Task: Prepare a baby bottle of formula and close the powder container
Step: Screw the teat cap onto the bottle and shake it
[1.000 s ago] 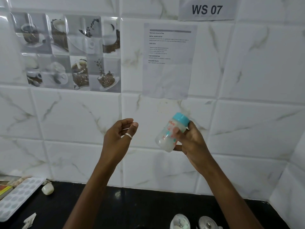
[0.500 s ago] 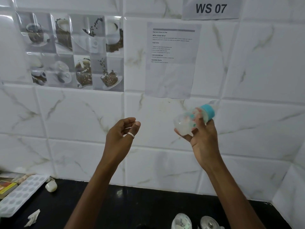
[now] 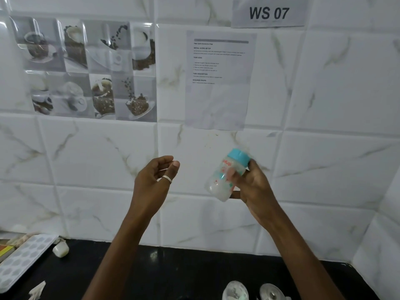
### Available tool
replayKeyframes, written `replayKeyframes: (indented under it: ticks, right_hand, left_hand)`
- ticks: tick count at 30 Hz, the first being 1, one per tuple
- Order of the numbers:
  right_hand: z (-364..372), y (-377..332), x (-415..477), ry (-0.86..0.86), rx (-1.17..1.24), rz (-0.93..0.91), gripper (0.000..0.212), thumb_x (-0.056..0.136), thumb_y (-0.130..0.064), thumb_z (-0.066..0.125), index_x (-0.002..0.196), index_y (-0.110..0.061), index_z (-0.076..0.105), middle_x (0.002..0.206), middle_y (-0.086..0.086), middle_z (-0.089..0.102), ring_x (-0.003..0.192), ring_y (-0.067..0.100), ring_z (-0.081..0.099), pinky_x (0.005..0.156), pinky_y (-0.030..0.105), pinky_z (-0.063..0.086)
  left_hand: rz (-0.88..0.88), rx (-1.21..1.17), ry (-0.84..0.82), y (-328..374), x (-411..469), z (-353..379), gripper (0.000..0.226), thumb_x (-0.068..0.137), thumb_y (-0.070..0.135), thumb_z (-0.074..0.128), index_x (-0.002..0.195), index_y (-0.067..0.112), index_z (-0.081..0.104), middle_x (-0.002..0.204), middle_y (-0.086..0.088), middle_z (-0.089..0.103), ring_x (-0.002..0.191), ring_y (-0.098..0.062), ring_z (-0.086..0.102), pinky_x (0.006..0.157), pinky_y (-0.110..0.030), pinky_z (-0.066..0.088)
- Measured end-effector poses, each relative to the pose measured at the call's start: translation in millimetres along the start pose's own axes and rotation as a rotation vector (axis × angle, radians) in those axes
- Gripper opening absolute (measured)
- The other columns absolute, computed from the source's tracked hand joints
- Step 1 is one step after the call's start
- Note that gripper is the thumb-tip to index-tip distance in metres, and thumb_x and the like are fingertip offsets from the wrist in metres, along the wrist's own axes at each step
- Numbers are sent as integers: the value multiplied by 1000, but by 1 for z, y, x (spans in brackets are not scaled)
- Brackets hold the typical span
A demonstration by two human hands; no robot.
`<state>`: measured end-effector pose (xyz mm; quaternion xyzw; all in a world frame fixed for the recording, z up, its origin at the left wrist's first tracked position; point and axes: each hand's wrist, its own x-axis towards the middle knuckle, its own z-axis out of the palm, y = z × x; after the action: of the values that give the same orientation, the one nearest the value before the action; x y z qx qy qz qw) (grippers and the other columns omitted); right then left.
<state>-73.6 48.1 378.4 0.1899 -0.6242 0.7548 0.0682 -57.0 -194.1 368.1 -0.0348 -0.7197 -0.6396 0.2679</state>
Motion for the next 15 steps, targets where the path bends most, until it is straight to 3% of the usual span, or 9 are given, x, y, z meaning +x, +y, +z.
replayKeyframes:
  ticks: [4, 7, 9, 13, 15]
  right_hand:
    - [-5, -8, 6, 164, 353, -123, 56, 88, -33, 72, 136, -13, 50, 120, 6, 72, 116, 32, 69, 79, 55, 61]
    - [0, -2, 2, 31, 148, -61, 70, 76, -39, 88, 132, -21, 51, 115, 1, 72, 115, 30, 69, 82, 50, 62]
    - [2, 2, -2, -49, 17, -17, 65, 76, -35, 85, 131, -24, 52, 115, -2, 72, 116, 30, 68, 81, 45, 62]
    - [-3, -10, 5, 135, 354, -104, 59, 87, -28, 74, 138, -12, 49, 119, 5, 71, 115, 31, 69, 80, 55, 61]
    - [-2, -12, 6, 151, 315, -118, 58, 88, -27, 69, 140, -12, 46, 123, 9, 68, 115, 31, 69, 83, 56, 60]
  left_hand:
    - [3, 2, -12, 0, 0, 2, 26, 93, 51, 71, 115, 38, 70, 108, 16, 76, 106, -6, 72, 101, -42, 58]
    - [0, 11, -3, 0, 1, 1, 26, 93, 50, 70, 116, 37, 70, 108, 15, 76, 106, -7, 72, 101, -43, 58]
    - [0, 12, -1, 0, 1, 2, 28, 93, 50, 70, 117, 36, 70, 109, 13, 76, 106, -8, 72, 101, -44, 58]
    - [4, 11, -9, 0, 0, 2, 27, 93, 51, 70, 116, 37, 70, 108, 13, 76, 105, -7, 72, 100, -42, 58]
    - [3, 13, -5, 0, 0, 0, 27, 93, 51, 71, 116, 37, 70, 109, 13, 76, 106, -7, 72, 101, -43, 58]
